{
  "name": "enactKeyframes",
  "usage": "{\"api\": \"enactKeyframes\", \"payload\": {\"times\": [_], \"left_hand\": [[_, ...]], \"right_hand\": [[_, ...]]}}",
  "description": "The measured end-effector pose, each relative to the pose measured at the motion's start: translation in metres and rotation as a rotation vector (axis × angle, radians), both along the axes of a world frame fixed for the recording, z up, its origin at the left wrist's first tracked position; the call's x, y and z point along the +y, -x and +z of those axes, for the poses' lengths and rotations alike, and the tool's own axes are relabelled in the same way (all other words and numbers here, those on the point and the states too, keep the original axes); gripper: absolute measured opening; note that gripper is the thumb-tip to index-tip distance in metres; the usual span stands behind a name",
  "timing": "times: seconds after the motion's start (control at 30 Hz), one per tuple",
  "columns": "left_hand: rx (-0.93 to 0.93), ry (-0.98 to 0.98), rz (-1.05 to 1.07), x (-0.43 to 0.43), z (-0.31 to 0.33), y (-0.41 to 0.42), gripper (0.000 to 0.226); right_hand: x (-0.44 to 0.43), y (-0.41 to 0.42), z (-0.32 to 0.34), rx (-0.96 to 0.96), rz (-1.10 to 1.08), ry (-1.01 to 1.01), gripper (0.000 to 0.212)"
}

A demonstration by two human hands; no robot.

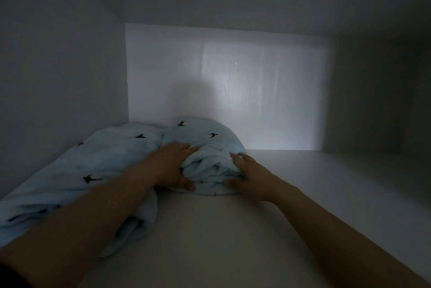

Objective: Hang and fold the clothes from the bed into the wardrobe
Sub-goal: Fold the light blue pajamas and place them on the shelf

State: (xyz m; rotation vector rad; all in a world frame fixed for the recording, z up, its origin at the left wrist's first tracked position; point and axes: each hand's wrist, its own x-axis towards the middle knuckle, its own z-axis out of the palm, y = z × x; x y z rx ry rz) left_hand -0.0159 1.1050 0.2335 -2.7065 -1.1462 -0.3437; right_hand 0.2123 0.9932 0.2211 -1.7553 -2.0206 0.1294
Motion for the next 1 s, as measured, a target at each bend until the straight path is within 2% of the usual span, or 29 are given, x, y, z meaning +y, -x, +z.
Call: {"api": "enactKeyframes", "payload": {"times": [0.17,0.27,0.43,0.53,0.73,1.0], "left_hand": [[0.030,-0.180,0.181,-0.003,-0.010,-0.002,0.108],[0.003,-0.237,0.202,-0.005,-0.012,-0.004,0.103],[-0.064,-0.140,0.157,-0.004,-0.009,-0.002,0.107],[-0.053,-0.090,0.143,0.000,-0.007,-0.002,0.109],[-0.004,-0.172,0.214,-0.002,-0.010,-0.006,0.108],[-0.259,-0.031,0.098,-0.026,-0.006,0.000,0.099]], "right_hand": [[0.009,0.000,-0.012,0.024,-0.003,-0.054,0.082],[0.009,0.000,-0.015,0.084,0.011,-0.096,0.080],[0.004,-0.002,-0.006,0.106,-0.031,-0.305,0.064],[0.001,-0.001,-0.007,0.057,-0.009,-0.271,0.066],[-0.006,-0.007,-0.010,0.065,0.006,-0.295,0.062],[-0.024,-0.010,0.003,0.184,-0.035,-0.403,0.040]]}}
